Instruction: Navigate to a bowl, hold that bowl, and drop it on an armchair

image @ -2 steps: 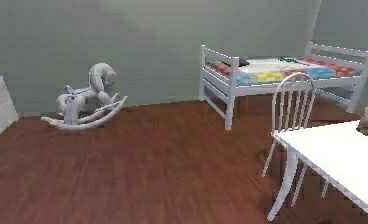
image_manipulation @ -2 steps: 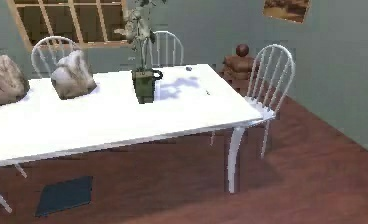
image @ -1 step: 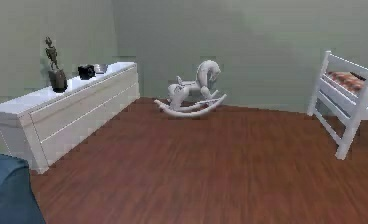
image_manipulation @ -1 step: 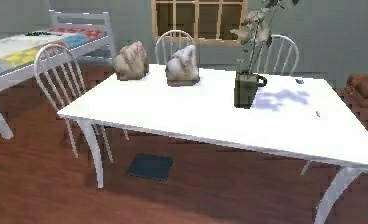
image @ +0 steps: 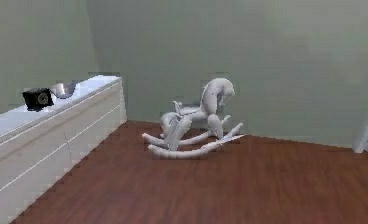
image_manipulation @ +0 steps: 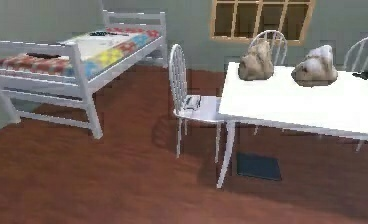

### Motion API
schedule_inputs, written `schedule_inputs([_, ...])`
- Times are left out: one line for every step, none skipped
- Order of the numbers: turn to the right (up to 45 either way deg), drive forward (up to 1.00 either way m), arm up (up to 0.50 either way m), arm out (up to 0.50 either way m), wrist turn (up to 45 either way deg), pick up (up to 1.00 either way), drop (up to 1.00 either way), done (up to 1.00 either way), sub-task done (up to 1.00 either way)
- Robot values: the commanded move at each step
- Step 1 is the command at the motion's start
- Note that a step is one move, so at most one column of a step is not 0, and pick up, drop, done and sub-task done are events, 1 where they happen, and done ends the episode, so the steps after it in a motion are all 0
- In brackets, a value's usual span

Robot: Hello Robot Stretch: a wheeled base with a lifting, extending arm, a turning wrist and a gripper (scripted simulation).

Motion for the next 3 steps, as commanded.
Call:
schedule_inputs([-15.0, 0.00, 0.00, 0.00, 0.0, 0.00, 0.00, 0.00, 0.00])
schedule_inputs([0.0, 0.05, 0.00, 0.00, 0.0, 0.00, 0.00, 0.00, 0.00])
schedule_inputs([-12.0, 0.00, 0.00, 0.00, 0.0, 0.00, 0.00, 0.00, 0.00])
